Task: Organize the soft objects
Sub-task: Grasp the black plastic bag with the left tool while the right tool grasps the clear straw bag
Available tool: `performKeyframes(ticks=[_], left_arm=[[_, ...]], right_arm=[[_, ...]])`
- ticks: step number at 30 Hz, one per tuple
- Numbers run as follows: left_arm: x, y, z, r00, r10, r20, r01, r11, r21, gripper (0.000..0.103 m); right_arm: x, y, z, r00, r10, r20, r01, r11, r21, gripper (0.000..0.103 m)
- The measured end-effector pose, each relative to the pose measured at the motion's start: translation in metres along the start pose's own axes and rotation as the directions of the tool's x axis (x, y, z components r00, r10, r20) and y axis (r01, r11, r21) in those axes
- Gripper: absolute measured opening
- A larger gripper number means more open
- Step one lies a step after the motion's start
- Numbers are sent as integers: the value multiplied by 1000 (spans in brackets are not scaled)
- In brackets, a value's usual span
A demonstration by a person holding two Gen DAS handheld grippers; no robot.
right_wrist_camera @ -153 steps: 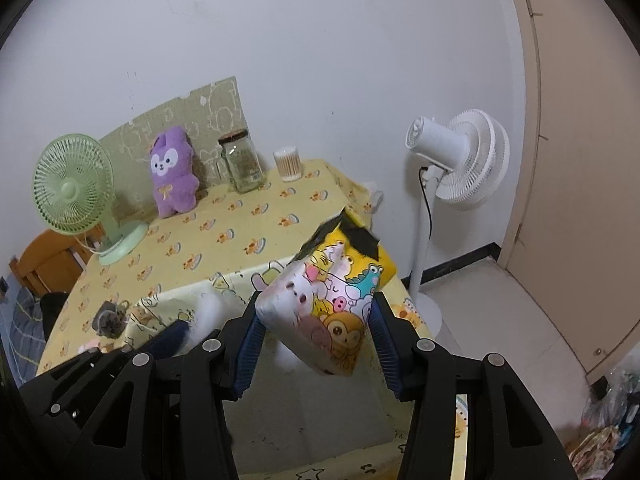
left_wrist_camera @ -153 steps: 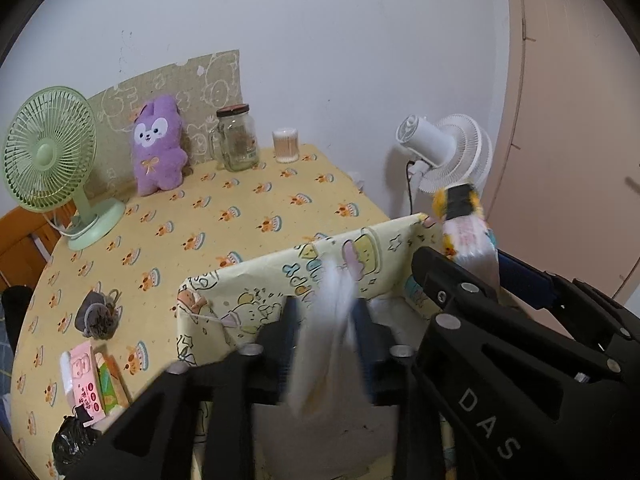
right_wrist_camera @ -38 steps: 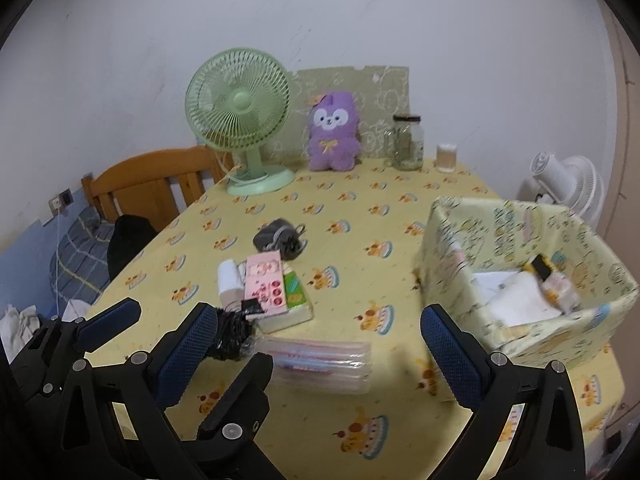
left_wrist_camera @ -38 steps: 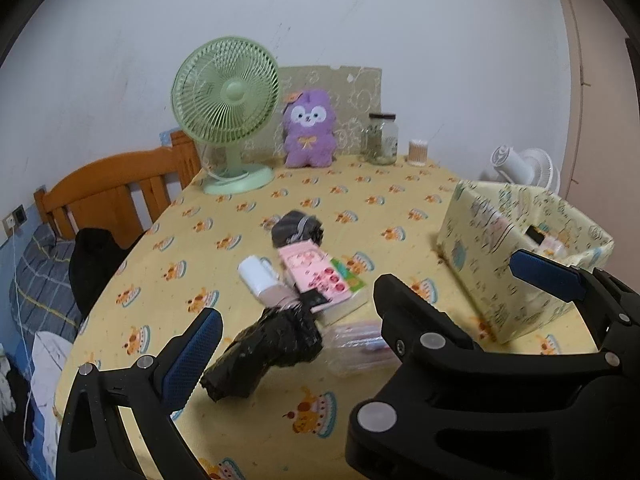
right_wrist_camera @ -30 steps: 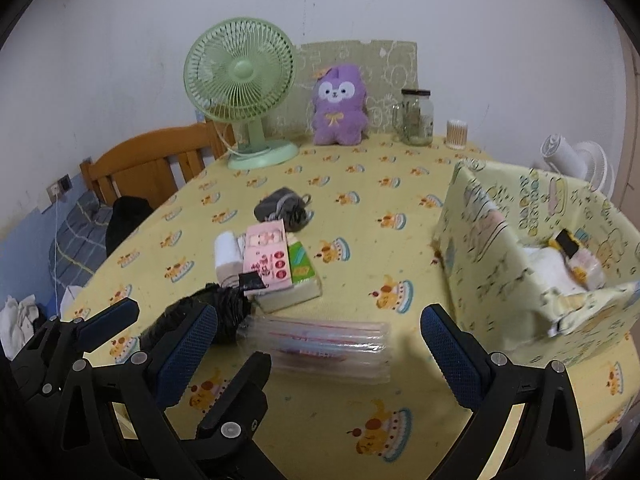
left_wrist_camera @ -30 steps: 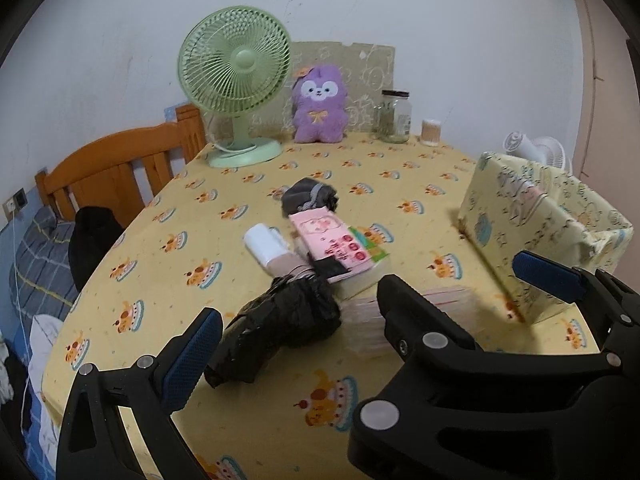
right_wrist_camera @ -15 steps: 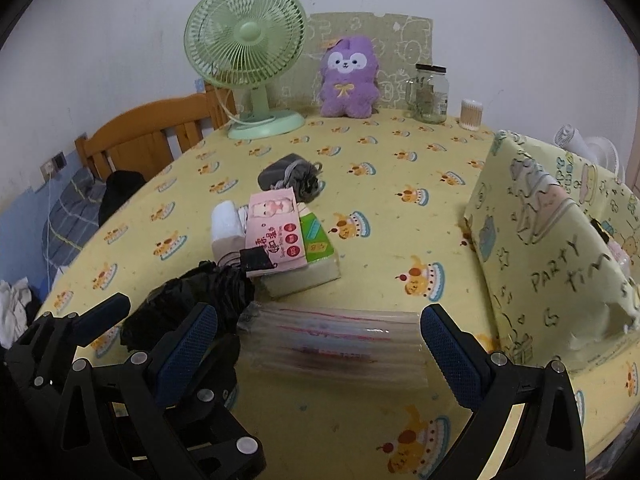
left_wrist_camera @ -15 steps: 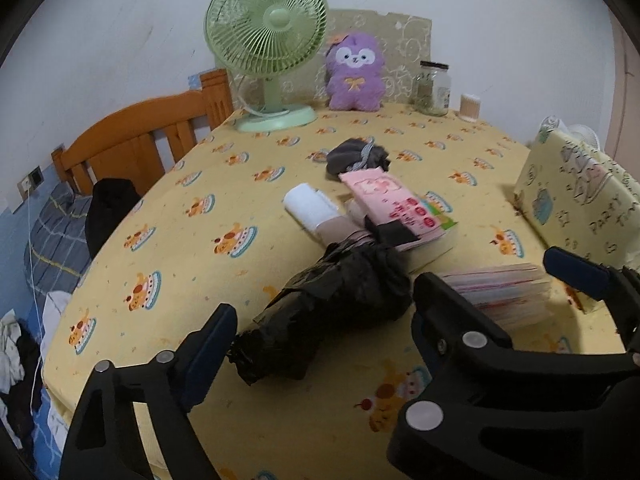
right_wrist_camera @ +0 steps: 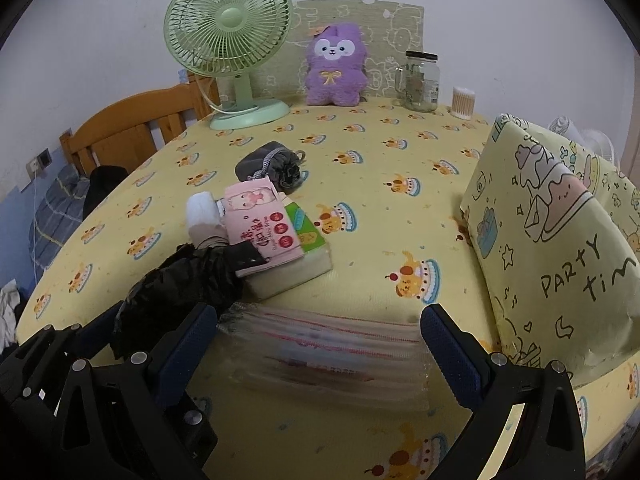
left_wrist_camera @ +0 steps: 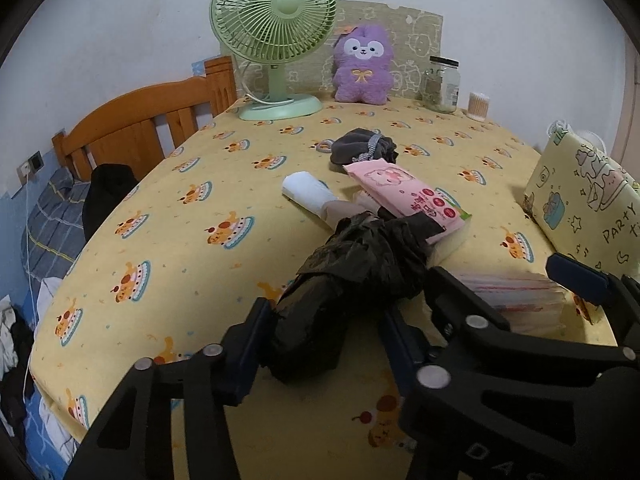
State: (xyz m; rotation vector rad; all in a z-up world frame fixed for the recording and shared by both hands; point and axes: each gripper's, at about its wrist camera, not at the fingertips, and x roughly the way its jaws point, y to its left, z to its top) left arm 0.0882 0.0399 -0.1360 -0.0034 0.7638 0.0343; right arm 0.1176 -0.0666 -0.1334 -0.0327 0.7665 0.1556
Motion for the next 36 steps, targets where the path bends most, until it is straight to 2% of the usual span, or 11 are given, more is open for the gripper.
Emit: performKeyframes(ticks=[2, 3, 9, 17, 20, 24, 27, 33, 36], left_arm=[[-2, -2, 0, 1000, -11, -3, 11, 1000, 3, 41], [-3, -3, 0, 1000, -10, -4, 10, 1000, 7, 38], [-6, -8, -2, 1000, 9, -6, -9, 1000, 19, 33], [-8, -16, -4, 999, 48, -2, -48, 998, 43, 32], [-8, -18, -4, 998, 59, -1, -59, 997, 48, 32], [-9, -21, -4, 997, 71, 1, -71, 996, 58, 31], [-10, -22, -5, 998, 68, 2, -68, 996, 62, 30], [-15, -24, -7, 999, 34, -9, -34, 998, 52, 29], [-17, -26, -9, 999, 47, -7, -46, 997, 54, 28]], right_arm=[[-1, 0, 0, 1000, 1, -1, -1, 1000, -2, 103], [-1, -1, -1, 1000, 1, -3, -1, 1000, 1, 103], [-4, -9, -4, 1000, -5, -13, 5, 1000, 22, 103], [1, -20, -9, 998, 9, -65, -5, 998, 62, 101], [1, -19, -9, 997, 31, -66, -27, 998, 58, 91], [0, -14, -8, 997, 47, -68, -45, 998, 34, 62], [-4, -12, -9, 996, 52, -68, -51, 999, 15, 49], [-11, -13, -13, 995, 77, -68, -77, 997, 3, 36], [-15, -12, -15, 996, 69, -57, -70, 998, -11, 27]])
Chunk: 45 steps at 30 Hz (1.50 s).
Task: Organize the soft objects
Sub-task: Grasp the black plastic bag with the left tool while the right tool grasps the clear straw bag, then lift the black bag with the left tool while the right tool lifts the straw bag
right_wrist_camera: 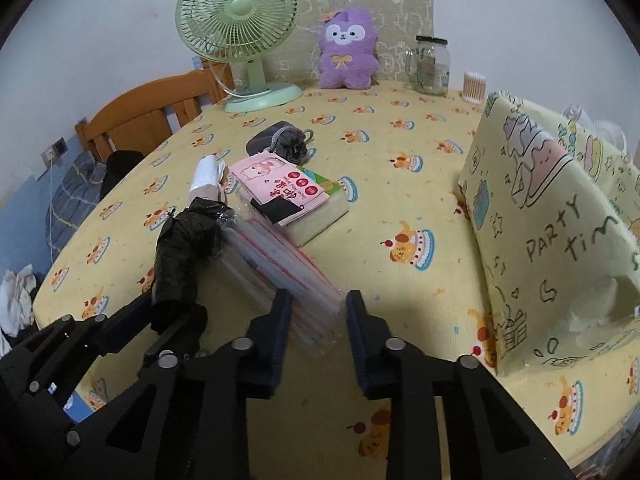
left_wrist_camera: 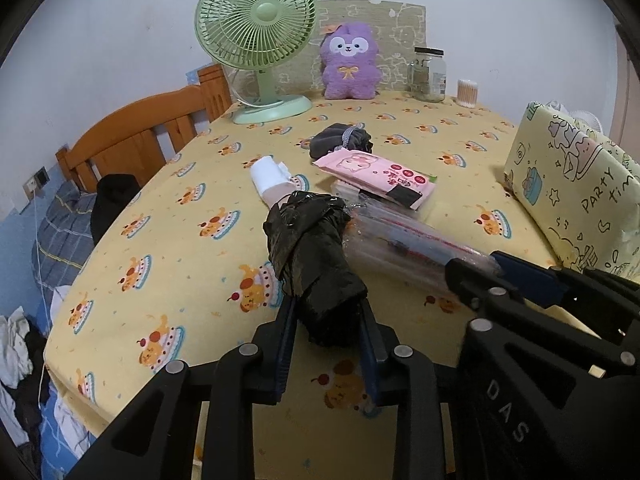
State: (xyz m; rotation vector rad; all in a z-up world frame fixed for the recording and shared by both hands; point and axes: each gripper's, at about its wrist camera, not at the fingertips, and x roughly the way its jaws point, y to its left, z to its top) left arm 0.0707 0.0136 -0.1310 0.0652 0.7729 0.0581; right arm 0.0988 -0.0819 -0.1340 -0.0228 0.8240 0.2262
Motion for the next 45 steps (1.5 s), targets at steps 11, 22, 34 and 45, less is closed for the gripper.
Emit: performKeyframes(ticks=[11, 22, 34, 45], left_arm=[[-21, -3, 1, 999, -20, 36, 20, 1000, -3, 27], [-44, -5, 20, 995, -18, 99, 18, 1000, -3, 25], [-62, -5, 44, 991, -18, 135, 17, 1000, 7, 25], [-71, -4, 64, 984, -55, 167, 55, 998, 5, 19]], right_arm=[[-24, -2, -3, 998, 14, 58, -15, 1000, 15, 21], [-51, -6, 12, 992, -6, 127, 0, 999, 45, 20], [-74, -10, 35, 984, -25, 179, 16, 998, 53, 17], [-90, -13, 57, 975, -50, 216, 36, 997, 66, 17]])
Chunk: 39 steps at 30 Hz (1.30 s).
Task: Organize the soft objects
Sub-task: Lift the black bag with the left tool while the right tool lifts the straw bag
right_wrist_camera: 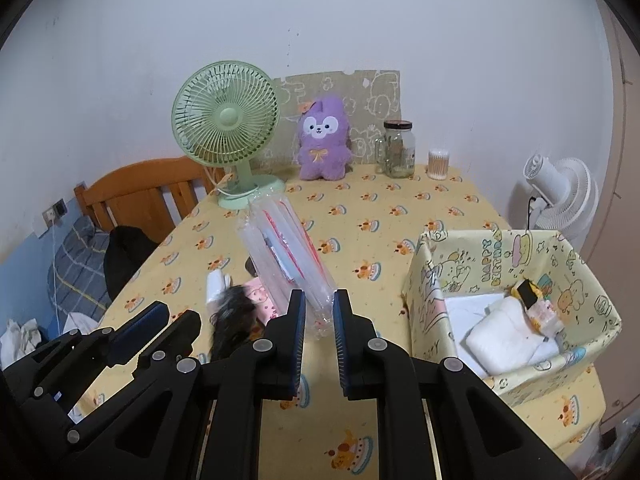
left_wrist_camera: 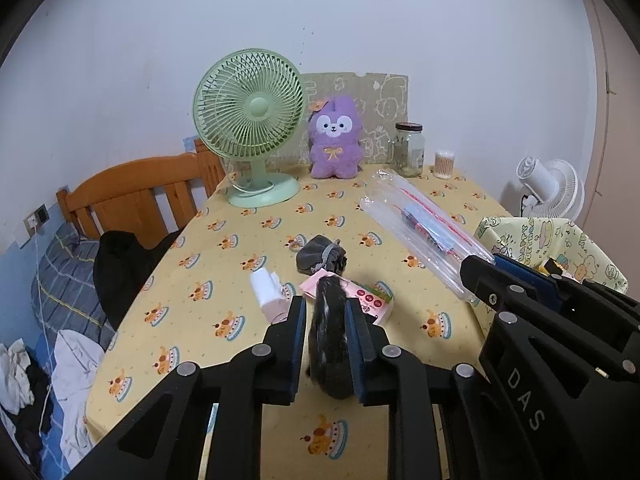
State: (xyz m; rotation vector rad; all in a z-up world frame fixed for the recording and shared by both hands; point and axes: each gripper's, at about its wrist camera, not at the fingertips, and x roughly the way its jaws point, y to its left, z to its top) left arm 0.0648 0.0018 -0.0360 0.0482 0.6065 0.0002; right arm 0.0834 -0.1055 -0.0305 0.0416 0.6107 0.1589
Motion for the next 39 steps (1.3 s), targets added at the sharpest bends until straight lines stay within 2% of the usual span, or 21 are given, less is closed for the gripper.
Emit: performKeyframes(ticks=[7, 9, 11, 13, 15, 17, 20, 28, 29, 33, 36, 39], left_arm=[[31, 13, -22, 996, -1, -94, -3, 999, -46, 21], [37, 16, -28, 993, -7, -118, 0, 998, -58, 36], [41, 18, -33, 992, -9, -126, 1, 998, -63, 38], [43, 19, -35, 991, -14, -135, 5, 998, -69, 44], [44, 20, -36, 991, -17, -134, 7, 997, -74, 59], [45, 20, -37, 991, -10, -131, 0, 997, -75, 64], [50, 21, -38, 990, -4, -139, -6, 997, -74, 66], [66, 23, -39, 988, -16, -156, 4, 997, -77, 65], [68, 22, -39, 987, -16, -159, 4, 997, -77, 63], [78, 20, -42, 980, -42, -193, 27, 997, -78, 35], [81, 19, -42, 977, -36, -209, 22, 997, -73, 25], [76, 16, -41, 979, -43, -200, 31, 997, -64, 22]], right_arm=[[24, -2, -22, 997, 5, -71, -4, 1000, 5, 17], [30, -2, -28, 996, 10, -91, -10, 1000, 7, 17], [35, -1, -32, 995, 12, -101, -11, 1000, 6, 17], [39, -1, -35, 994, 12, -112, -11, 1000, 4, 16], [42, -1, -37, 993, 14, -117, -13, 1000, 4, 16], [45, -1, -37, 993, 15, -121, -15, 1000, 4, 16], [52, -1, -38, 991, 11, -131, -11, 1000, 7, 16], [66, -1, -38, 989, -5, -150, 7, 1000, 8, 16], [68, -1, -38, 988, -6, -154, 7, 1000, 5, 16], [76, 3, -40, 985, -10, -171, 9, 1000, -11, 17], [79, 4, -41, 984, -10, -181, 7, 1000, -15, 17], [78, 5, -40, 984, -9, -177, 7, 1000, -14, 17]])
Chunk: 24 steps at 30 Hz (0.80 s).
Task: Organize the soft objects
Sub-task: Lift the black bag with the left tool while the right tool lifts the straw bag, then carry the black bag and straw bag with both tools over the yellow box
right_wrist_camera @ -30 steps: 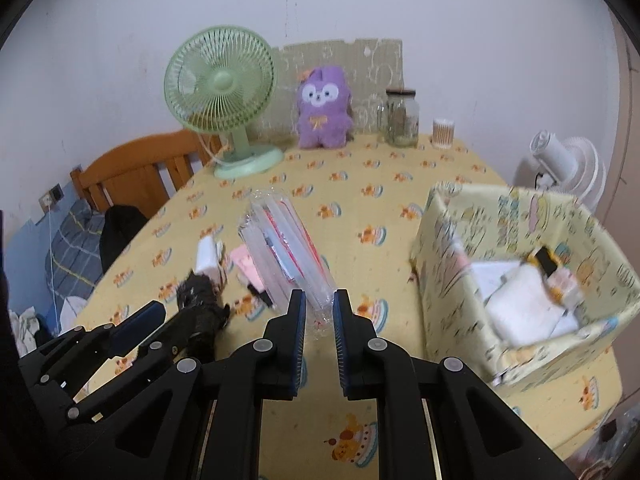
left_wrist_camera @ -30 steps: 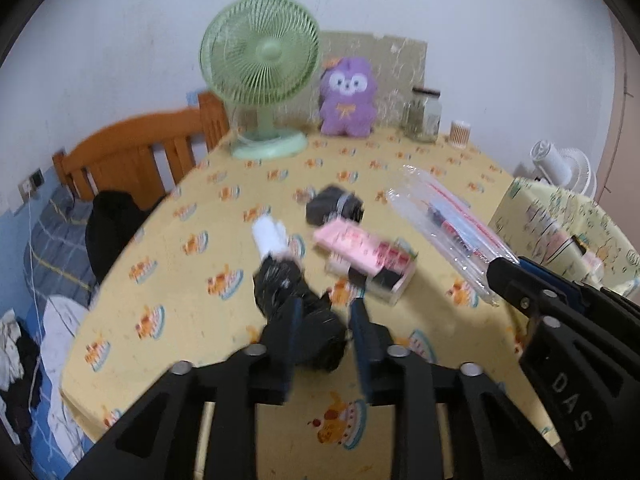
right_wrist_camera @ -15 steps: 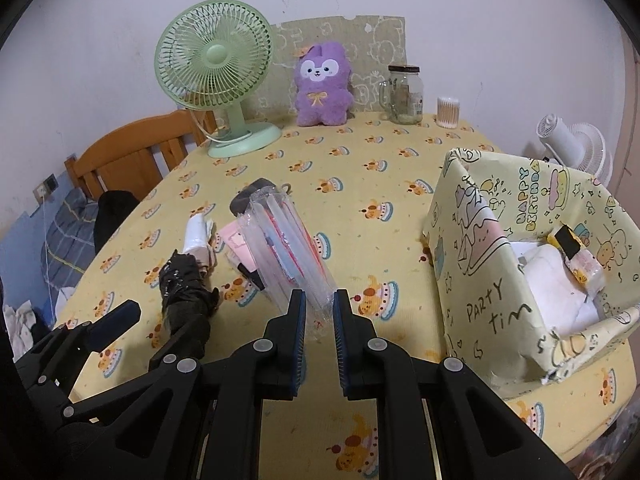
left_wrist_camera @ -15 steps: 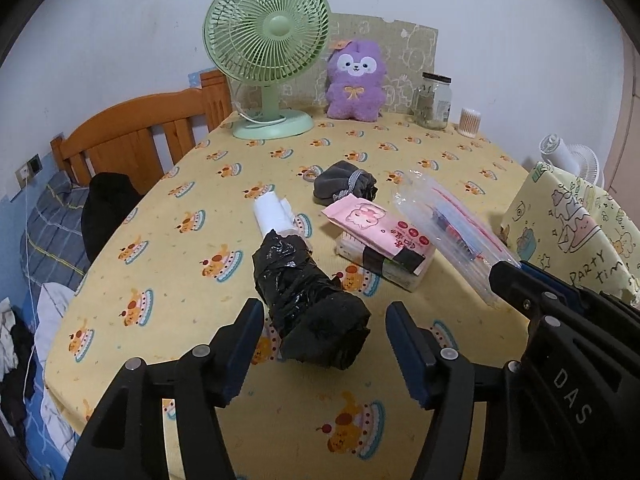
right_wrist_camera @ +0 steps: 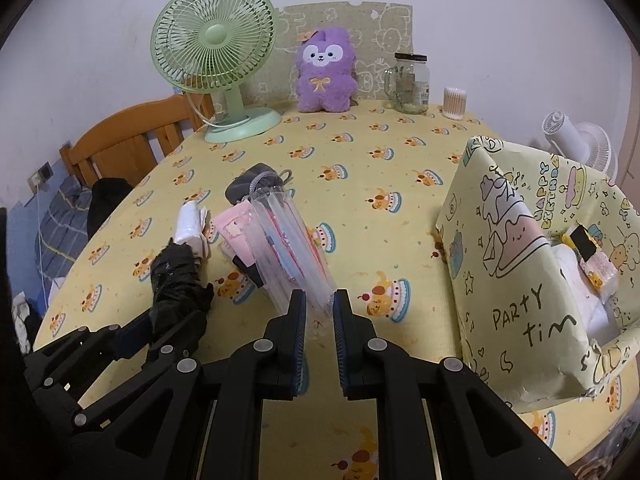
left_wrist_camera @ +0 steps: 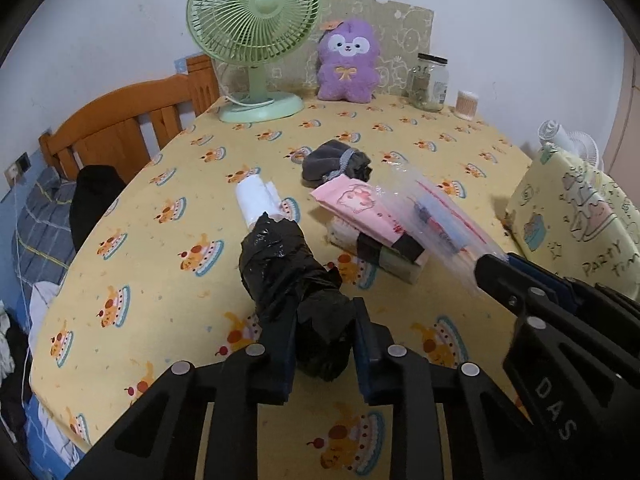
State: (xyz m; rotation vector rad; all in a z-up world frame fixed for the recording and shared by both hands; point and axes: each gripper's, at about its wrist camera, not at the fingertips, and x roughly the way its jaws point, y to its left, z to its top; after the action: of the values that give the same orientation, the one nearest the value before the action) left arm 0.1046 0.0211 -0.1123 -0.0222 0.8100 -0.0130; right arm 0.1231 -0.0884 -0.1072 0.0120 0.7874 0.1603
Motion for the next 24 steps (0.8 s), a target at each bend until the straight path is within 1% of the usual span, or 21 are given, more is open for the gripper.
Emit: performKeyframes(ticks=[7, 13, 18, 24], left_arm=[[-16, -7, 1, 999, -15, 29, 15, 1000, 18, 21], [-35, -13, 4, 998, -6, 68, 4, 999, 32, 21], [-53, -15, 11, 995, -1, 104, -3, 999, 34, 21], [-73, -18, 20, 990, -10, 140, 4, 999, 46, 21]], right_arm=[[-13, 1, 1, 1000, 4, 25, -4, 1000, -5, 17], [-30, 2, 4, 998, 8, 56, -8, 1000, -6, 17], [-47, 4, 11, 996, 19, 90, -19, 1000, -10, 17], [-69, 3, 21, 991, 30, 134, -29, 1000, -6, 17]])
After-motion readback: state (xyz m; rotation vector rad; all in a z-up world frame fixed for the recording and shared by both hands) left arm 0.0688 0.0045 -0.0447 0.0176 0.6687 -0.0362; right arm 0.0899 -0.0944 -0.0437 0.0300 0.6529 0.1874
